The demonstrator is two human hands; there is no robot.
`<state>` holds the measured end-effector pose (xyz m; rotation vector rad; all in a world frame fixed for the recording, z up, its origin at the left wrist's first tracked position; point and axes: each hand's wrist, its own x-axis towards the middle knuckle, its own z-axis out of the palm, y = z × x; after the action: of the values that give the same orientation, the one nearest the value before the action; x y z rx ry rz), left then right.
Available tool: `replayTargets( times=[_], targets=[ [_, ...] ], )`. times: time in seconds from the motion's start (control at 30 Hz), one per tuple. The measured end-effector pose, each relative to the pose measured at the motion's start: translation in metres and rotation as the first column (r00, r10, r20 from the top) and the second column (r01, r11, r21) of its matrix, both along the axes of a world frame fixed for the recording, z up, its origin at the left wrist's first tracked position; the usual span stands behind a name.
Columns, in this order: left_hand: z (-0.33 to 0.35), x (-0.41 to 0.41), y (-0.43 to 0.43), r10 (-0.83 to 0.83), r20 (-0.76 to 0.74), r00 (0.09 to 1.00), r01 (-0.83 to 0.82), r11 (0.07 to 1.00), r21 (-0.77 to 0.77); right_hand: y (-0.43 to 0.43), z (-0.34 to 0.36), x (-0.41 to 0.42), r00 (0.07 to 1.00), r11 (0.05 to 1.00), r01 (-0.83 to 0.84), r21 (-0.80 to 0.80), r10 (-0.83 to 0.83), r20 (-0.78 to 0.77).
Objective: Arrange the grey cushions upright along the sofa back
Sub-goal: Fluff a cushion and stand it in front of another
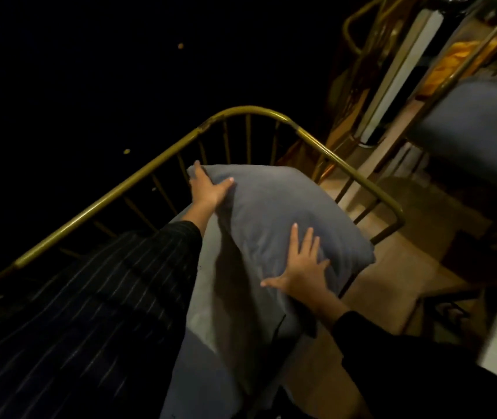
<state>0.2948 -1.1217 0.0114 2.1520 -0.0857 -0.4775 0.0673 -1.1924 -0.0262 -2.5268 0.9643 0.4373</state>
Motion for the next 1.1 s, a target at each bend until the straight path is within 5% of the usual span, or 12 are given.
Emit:
replayTargets(
  times=[0.13,0.27,0.57,0.73,0.93,1.1],
  targets=[
    [-0.005,0.027,-0.018,0.198,-0.090,0.976,-0.195,0.980,0.046,-0.010,-0.013,0.005,1.000,0.999,-0.021,0.031,0.021,-0.005],
    [-0.015,0.032,-0.011,0.197,-0.226,0.954,-0.217,0.974,-0.068,-0.021,-0.013,0.002,0.999,0.999,-0.026,0.046,0.025,0.027],
    [0.007,0.020,-0.014,0.299,0.027,0.954,-0.297,0.952,-0.069,-0.042,0.008,-0.024,0.920,0.999,-0.040,-0.035,0.050,0.389],
    [0.030,-0.003,0.023,0.348,0.077,0.934,-0.328,0.923,-0.201,-0.037,0.039,-0.031,0.926,0.998,-0.037,-0.049,0.052,0.373],
    [0.037,-0.089,0.152,0.563,0.004,0.826,-0.501,0.738,-0.453,0.038,0.030,-0.070,0.763,0.966,-0.047,-0.255,0.200,0.615],
    [-0.036,-0.150,0.227,0.701,-0.195,0.686,-0.725,0.638,-0.260,0.069,-0.023,-0.107,0.791,0.933,-0.288,-0.216,0.359,0.496]
  ],
)
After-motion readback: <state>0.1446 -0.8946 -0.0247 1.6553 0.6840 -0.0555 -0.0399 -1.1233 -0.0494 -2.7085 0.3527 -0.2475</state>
